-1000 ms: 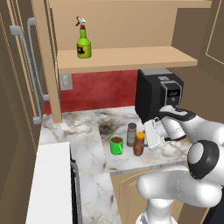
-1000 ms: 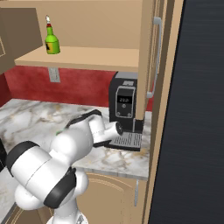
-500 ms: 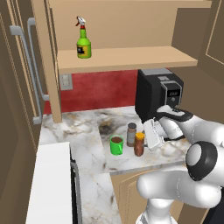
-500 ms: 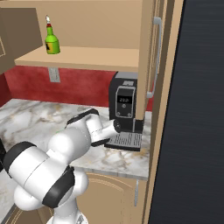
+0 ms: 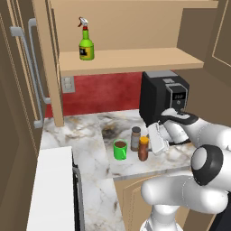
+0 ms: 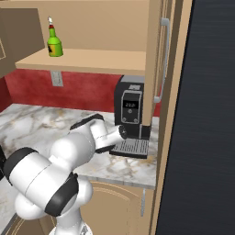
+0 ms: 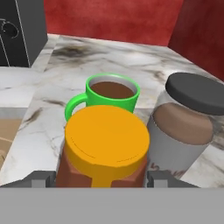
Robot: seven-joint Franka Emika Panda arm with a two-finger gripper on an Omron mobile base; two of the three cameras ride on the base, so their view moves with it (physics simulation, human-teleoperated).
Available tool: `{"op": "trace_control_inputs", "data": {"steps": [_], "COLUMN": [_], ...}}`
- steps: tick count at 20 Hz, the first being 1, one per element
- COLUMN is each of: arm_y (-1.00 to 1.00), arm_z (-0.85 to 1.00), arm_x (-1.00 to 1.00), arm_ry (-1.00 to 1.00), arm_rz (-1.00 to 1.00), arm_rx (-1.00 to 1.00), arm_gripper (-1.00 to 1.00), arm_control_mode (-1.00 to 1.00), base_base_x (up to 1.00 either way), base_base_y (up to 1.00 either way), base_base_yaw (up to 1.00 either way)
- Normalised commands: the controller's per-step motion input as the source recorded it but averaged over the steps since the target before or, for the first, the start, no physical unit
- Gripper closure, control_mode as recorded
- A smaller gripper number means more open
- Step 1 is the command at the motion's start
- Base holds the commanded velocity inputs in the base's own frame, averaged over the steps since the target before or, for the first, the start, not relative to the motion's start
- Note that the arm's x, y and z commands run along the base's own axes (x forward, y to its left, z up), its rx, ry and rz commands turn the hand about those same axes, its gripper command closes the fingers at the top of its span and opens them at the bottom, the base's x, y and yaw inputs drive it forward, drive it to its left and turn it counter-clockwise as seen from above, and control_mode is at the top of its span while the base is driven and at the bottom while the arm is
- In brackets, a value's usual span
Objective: Pick the cinnamon and honey bottle from the cabinet and place them next to the mug.
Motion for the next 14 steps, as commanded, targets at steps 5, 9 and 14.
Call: {"op": "trace_control_inputs", "data": {"steps": [5, 9, 14], "arm_y": [0.0, -0.01, 0.0], "arm_z": [-0.01, 0.0, 0.0], "arm_x": [0.0, 0.0, -0.04], "arm_ry": [0.0, 0.0, 0.0], "arm_rz": [0.0, 0.0, 0.0], "arm_rx": [0.0, 0.0, 0.0], "arm_gripper": [1.0, -1.0, -1.0], "arm_control_mode": [-1.0, -1.0, -1.0], "base_base_x": [0.0, 0.0, 0.0], "base_base_y": [0.0, 0.0, 0.0], "base_base_yaw": [0.0, 0.0, 0.0]}}
